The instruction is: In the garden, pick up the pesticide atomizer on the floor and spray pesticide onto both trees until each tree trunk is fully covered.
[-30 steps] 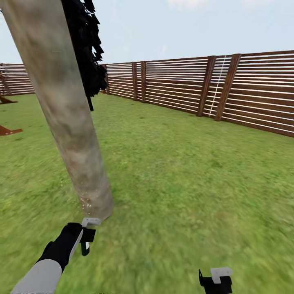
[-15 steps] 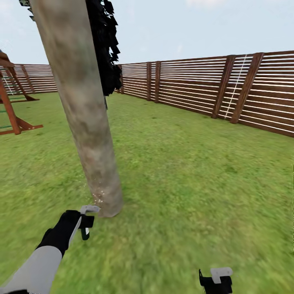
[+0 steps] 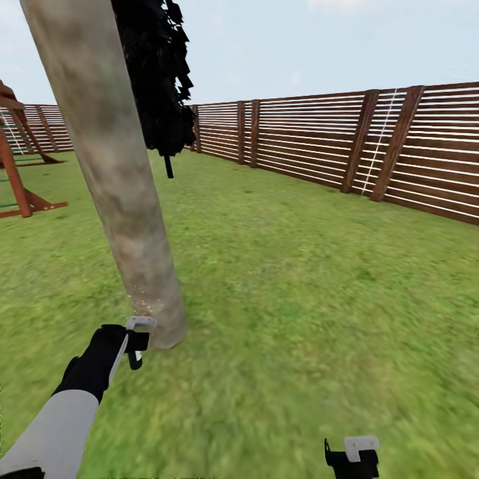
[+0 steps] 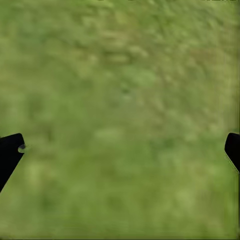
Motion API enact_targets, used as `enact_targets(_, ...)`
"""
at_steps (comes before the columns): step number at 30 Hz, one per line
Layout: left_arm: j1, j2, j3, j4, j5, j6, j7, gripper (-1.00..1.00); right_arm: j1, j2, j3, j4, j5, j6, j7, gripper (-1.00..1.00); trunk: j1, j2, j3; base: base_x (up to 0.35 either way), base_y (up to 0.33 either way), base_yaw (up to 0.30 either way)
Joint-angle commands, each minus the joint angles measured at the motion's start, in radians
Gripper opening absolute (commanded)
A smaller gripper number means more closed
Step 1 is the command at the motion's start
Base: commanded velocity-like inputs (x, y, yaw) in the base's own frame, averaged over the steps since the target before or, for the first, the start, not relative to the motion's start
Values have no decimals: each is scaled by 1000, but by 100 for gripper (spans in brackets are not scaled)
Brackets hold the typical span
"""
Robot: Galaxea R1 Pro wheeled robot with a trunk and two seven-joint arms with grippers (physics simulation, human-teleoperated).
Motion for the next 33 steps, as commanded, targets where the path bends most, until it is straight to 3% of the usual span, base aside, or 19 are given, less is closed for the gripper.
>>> enact_targets(1,-2,5,0,-1,2,1,0,-100,0,0,0,0,0,0,0,100,0,0,0,-5,-273,229)
enact_targets(5,-7,5,-1,-2,7,48,1,-100,0,0,0,0,0,0,0,100,0,0,0,179,-207,268)
enact_targets(12,-5,11,0,-3,6,53,2,-100,0,0,0,0,0,0,0,100,0,0,0,114,-22,276)
enact_targets(15,0,2,-1,-2,7,50,2,-100,0,0,0,0,0,0,0,100,0,0,0,1,-175,223)
enact_targets(33,4,5,0,-2,7,46,6,-100,0,1,1,0,2,0,1,100,0,0,0,0,-270,27)
